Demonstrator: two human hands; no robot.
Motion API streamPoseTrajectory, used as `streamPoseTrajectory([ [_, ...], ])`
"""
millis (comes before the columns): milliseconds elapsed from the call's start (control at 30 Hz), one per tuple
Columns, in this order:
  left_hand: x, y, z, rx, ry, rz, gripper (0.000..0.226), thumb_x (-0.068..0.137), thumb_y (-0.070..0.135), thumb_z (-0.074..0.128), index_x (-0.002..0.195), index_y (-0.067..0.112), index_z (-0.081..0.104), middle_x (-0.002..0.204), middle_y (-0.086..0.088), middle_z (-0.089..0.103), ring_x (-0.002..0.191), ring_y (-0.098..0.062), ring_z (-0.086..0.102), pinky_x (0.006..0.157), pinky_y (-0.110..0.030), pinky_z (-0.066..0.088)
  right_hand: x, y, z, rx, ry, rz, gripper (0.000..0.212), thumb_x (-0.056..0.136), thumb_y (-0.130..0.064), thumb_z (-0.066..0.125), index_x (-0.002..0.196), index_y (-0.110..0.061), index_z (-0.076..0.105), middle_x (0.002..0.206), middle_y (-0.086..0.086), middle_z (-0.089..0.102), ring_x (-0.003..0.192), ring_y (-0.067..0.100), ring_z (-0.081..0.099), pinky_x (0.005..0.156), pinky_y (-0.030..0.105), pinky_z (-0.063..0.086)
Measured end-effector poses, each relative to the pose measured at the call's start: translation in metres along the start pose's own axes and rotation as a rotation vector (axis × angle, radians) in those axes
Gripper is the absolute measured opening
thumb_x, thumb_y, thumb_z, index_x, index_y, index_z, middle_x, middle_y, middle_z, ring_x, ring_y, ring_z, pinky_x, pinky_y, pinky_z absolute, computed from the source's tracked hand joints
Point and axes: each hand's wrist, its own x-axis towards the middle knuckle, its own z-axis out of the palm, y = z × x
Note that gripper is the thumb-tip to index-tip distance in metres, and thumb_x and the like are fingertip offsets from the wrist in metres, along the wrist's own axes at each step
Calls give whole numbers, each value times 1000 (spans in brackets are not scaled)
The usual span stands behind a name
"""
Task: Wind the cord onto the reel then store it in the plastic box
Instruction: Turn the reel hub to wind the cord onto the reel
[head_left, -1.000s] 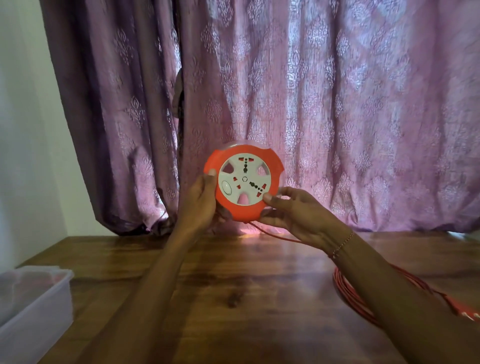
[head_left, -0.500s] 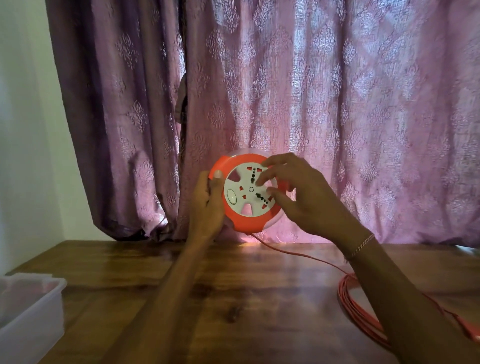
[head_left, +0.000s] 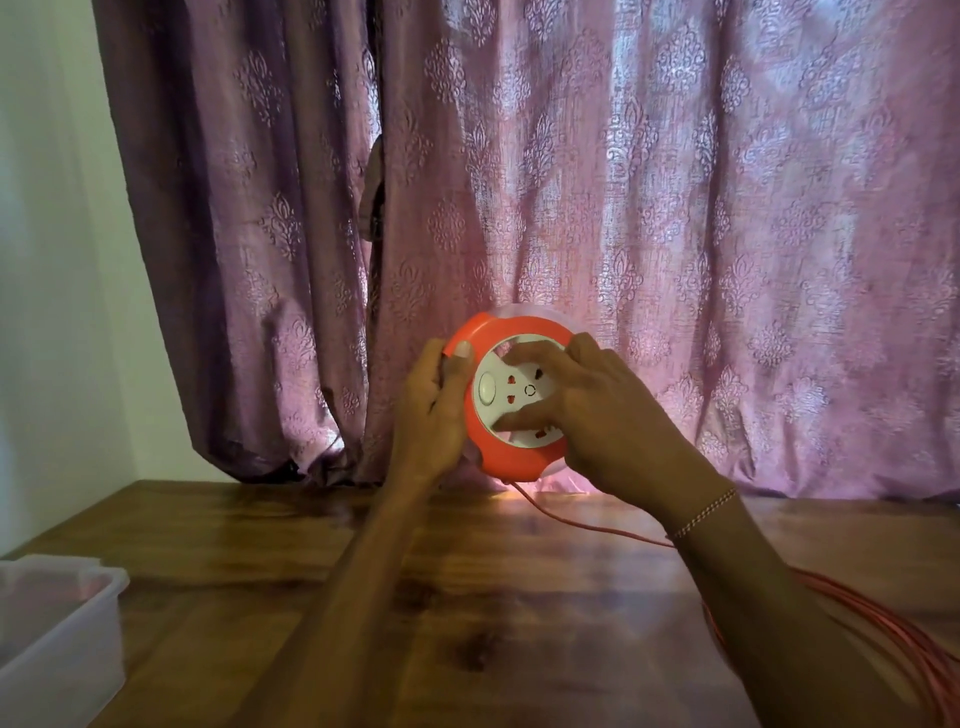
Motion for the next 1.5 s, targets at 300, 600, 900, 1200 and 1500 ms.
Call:
streamPoseTrajectory([
  [300, 0, -4, 5, 30, 24, -9, 33, 110, 33, 45, 96, 5, 58, 89, -16, 69, 71, -7, 59, 63, -24, 51, -1, 4, 13, -68, 72, 188, 63, 77, -36, 78, 134, -50, 55, 110, 13, 56, 98, 34, 57, 80, 43, 49],
  [600, -1, -9, 4, 49, 29, -42, 35, 105, 46, 45, 97, 15, 59, 88, 3, 73, 75, -4, 70, 64, -20, 57, 0, -8, 12, 131, 185, 448, 62, 85, -71, 55, 137, -38, 58, 112, -1, 75, 97, 24, 69, 76, 28, 49],
  [900, 3, 0, 1, -36, 43, -61, 34, 110, 33, 44, 105, 2, 58, 89, 0, 70, 68, 5, 70, 53, -12, 52, -1, 5, 1, 139, 241, 194, 28, 85, -20, 68, 110, -30, 72, 110, -1, 66, 98, 24, 60, 68, 34, 54],
  [1200, 5, -4, -6, 22, 24, -16, 26, 108, 38, 43, 99, 19, 58, 89, 9, 72, 76, 5, 71, 63, -18, 59, 2, -6, 8, 34, 33, 102, 68, 68, -1, 83, 119, -44, 70, 140, 6, 54, 121, 36, 52, 80, 47, 56],
  [1500, 4, -4, -1, 46, 52, 13, 42, 99, 51, 42, 89, 13, 55, 81, -8, 68, 71, -16, 65, 68, -47, 56, -4, -8, 11, -11, 131, 223, 57, 76, -26, 76, 124, -54, 62, 118, 4, 60, 107, 27, 61, 77, 38, 55],
])
